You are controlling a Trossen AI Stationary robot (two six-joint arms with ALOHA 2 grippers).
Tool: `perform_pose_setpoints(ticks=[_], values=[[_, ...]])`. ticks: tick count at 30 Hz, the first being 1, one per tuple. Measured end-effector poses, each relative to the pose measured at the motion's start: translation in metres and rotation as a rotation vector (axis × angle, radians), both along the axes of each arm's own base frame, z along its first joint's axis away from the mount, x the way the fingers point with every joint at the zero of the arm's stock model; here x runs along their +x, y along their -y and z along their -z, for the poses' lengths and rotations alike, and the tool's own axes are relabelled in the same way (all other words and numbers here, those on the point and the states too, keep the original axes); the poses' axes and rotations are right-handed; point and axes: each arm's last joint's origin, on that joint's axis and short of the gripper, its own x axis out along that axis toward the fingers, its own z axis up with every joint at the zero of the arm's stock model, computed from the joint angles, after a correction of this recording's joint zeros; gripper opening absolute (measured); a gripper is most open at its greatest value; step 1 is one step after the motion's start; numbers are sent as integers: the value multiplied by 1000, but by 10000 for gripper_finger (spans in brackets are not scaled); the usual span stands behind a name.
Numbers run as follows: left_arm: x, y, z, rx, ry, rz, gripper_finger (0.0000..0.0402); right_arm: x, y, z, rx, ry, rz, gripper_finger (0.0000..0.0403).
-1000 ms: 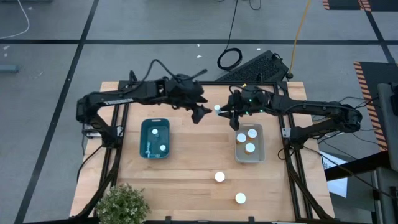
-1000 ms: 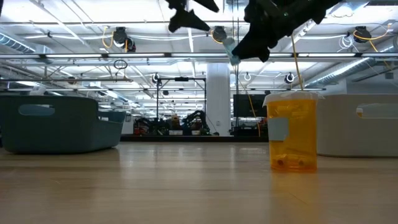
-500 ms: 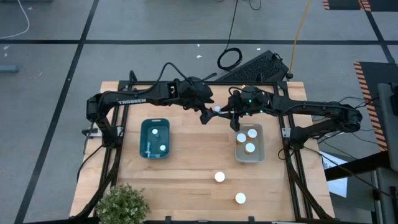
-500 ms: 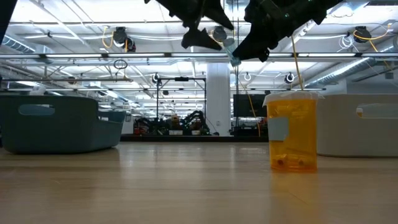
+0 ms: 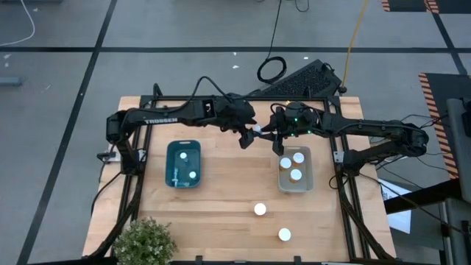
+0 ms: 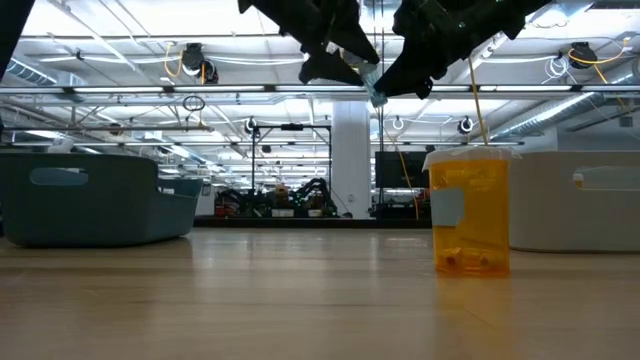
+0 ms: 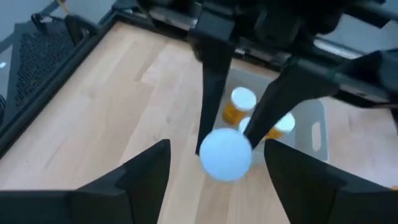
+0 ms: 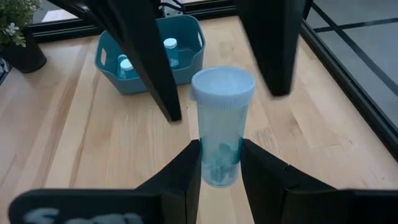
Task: Pick and place medicine bottles into bin by pill shape (circle, oval)
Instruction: Adjust the blue pill bottle
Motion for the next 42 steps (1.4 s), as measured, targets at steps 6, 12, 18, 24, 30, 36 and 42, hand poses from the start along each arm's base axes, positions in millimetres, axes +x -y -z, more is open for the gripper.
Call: perform_pose_setpoints(ticks=[6,12,18,24,30,36,42], values=[[3,0,0,6,24,-2,236,0,0,0,-3,0,-2,93],[4,2,2,5,21,3,186,0,0,0,-3,0,-2,93],[5,6,2,1,21,7,142,0,0,0,2,1,0,93],[5,7,2,-8,21,2,126,0,0,0,2,0,-1,93],[5,7,2,-16,19,-3,128,0,0,0,4,0,0,93],[2,8,-2,-35,26,-16,128,0,0,-1,11,4,3,124],[-12,9,-17,-21,21,-47,129,-4,-1,-5,30,21,17,199]])
